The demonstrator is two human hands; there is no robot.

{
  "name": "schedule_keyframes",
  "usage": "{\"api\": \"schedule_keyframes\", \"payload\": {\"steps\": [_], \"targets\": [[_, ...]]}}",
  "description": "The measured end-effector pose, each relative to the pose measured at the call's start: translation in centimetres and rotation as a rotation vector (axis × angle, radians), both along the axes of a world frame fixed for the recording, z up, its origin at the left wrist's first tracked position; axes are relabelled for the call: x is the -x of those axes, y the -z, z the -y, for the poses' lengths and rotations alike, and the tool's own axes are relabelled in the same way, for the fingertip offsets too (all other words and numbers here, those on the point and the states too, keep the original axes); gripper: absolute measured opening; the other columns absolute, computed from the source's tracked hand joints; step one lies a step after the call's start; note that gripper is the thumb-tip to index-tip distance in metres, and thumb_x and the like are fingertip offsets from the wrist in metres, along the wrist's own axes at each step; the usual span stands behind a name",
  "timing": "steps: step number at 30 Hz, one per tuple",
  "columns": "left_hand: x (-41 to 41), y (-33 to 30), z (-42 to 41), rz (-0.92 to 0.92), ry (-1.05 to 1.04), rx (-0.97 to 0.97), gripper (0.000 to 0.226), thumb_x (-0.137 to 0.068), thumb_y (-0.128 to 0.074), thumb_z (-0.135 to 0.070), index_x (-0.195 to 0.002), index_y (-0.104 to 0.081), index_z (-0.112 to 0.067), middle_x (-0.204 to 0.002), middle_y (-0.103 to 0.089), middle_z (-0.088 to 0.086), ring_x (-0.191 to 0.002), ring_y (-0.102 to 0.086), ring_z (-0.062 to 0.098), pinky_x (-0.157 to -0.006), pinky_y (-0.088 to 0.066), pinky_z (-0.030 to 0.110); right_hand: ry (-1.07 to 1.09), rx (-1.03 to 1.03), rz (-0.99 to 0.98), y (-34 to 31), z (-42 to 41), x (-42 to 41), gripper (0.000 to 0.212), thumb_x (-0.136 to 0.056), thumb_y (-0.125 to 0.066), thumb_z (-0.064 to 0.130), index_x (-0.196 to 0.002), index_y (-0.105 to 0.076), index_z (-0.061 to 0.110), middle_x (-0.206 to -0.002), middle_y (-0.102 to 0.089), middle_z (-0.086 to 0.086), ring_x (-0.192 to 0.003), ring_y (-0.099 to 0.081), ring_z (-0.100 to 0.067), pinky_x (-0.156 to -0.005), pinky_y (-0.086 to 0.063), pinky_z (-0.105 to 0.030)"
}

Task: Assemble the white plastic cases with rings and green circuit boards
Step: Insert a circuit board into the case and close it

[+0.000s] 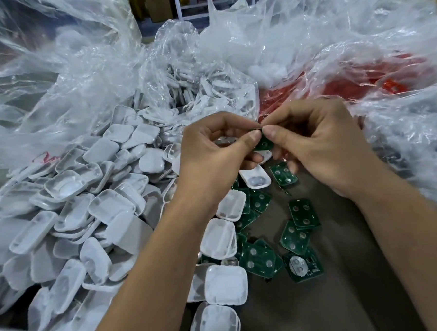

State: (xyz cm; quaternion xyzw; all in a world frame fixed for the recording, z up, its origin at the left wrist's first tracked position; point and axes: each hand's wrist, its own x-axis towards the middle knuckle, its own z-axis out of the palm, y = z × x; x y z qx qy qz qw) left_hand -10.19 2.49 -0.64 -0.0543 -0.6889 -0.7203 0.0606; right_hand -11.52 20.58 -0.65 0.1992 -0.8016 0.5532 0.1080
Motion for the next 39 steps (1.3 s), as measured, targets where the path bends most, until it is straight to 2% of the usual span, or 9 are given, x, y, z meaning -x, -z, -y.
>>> {"api": "schedule_keyframes", "payload": {"steps": [2,6,9,16,22,25,29,35,39], "targets": [[0.1,0.0,0.2,-0.029,-0.030,0.105,0.012,-0.089,-0.077,-0.003,-0.095,-0.075,-0.013,-0.082,-0.075,0.006,-0.064,-0.075,0.022,-0.054,-0.056,0.028,0.035,0.048,0.024,0.0,0.0,0.1,0.006,-0.097,-0.073,0.009,-0.093,-0.076,0.012,-0.066,-0.070,-0.009,-0.046,-0.062,-0.029,-0.043,-0.053,-0.031],[0.6,-0.1,2.0,-0.190,-0.046,0.772,0.036,-0.078,-0.060,0.002,-0.092,-0.068,-0.029,-0.089,-0.071,-0.012,-0.086,-0.066,0.006,-0.069,-0.055,0.028,0.135,0.247,0.125,-0.2,-0.3,0.3,0.013,-0.102,-0.065,0.006,-0.090,-0.068,0.012,-0.075,-0.071,-0.011,-0.059,-0.065,-0.036,-0.044,-0.051,-0.030],[0.3,-0.3,2.5,-0.133,0.108,0.941,0.048,-0.072,-0.055,0.002,-0.103,-0.067,-0.032,-0.097,-0.068,-0.013,-0.098,-0.063,0.012,-0.078,-0.058,0.039,0.136,0.363,0.244,-0.4,-0.2,0.3,0.014,-0.106,-0.056,0.004,-0.093,-0.059,0.008,-0.096,-0.071,-0.029,-0.062,-0.068,-0.027,-0.041,-0.045,-0.026],[0.2,-0.2,2.3,-0.123,0.199,0.995,0.036,-0.077,-0.070,-0.012,-0.105,-0.066,-0.035,-0.087,-0.069,-0.017,-0.091,-0.060,0.003,-0.076,-0.050,0.020,-0.001,0.513,0.424,-1.3,0.0,-0.3,0.020,-0.105,-0.050,0.000,-0.089,-0.050,0.012,-0.095,-0.075,-0.029,-0.057,-0.064,-0.025,-0.042,-0.041,-0.023],[0.1,-0.2,2.1,-0.116,0.273,0.971,0.035,-0.075,-0.084,-0.025,-0.104,-0.069,-0.036,-0.079,-0.067,-0.016,-0.086,-0.065,0.007,-0.080,-0.055,0.032,-0.110,0.593,0.520,-1.5,-0.3,-0.2,0.016,-0.099,-0.057,0.002,-0.087,-0.056,0.013,-0.099,-0.076,-0.024,-0.073,-0.071,-0.027,-0.051,-0.049,-0.022],[0.3,0.2,1.8,-0.146,0.246,1.032,0.040,-0.072,-0.089,-0.043,-0.105,-0.067,-0.037,-0.091,-0.059,-0.015,-0.098,-0.055,0.013,-0.087,-0.050,0.038,-0.116,0.557,0.512,-1.4,-0.4,-0.2,0.009,-0.087,-0.068,0.007,-0.087,-0.060,0.010,-0.101,-0.076,-0.023,-0.081,-0.074,-0.027,-0.057,-0.054,-0.022],[0.5,0.6,1.2,-0.125,0.242,1.124,0.055,-0.067,-0.085,-0.065,-0.113,-0.068,-0.040,-0.098,-0.051,-0.013,-0.105,-0.044,0.019,-0.089,-0.040,0.035,-0.050,0.465,0.464,-0.9,-0.4,-0.2,0.022,-0.075,-0.078,-0.001,-0.093,-0.065,0.003,-0.091,-0.075,-0.015,-0.083,-0.076,-0.024,-0.064,-0.058,-0.022],[0.7,0.8,0.7,-0.124,0.248,1.098,0.047,-0.064,-0.086,-0.066,-0.095,-0.058,-0.045,-0.093,-0.051,-0.012,-0.101,-0.045,0.019,-0.080,-0.038,0.034,0.045,0.355,0.465,-0.6,-0.5,-0.1,0.032,-0.073,-0.082,-0.008,-0.100,-0.077,0.009,-0.093,-0.078,-0.010,-0.072,-0.073,-0.020,-0.068,-0.061,-0.025],[0.8,1.1,0.8,-0.148,0.223,1.062,0.046,-0.062,-0.088,-0.065,-0.092,-0.065,-0.039,-0.091,-0.056,-0.011,-0.097,-0.050,0.017,-0.077,-0.041,0.032,0.041,0.364,0.463,-0.5,-0.5,0.0,0.030,-0.076,-0.082,-0.003,-0.102,-0.078,0.011,-0.080,-0.076,-0.009,-0.070,-0.071,-0.020,-0.069,-0.061,-0.026]]}}
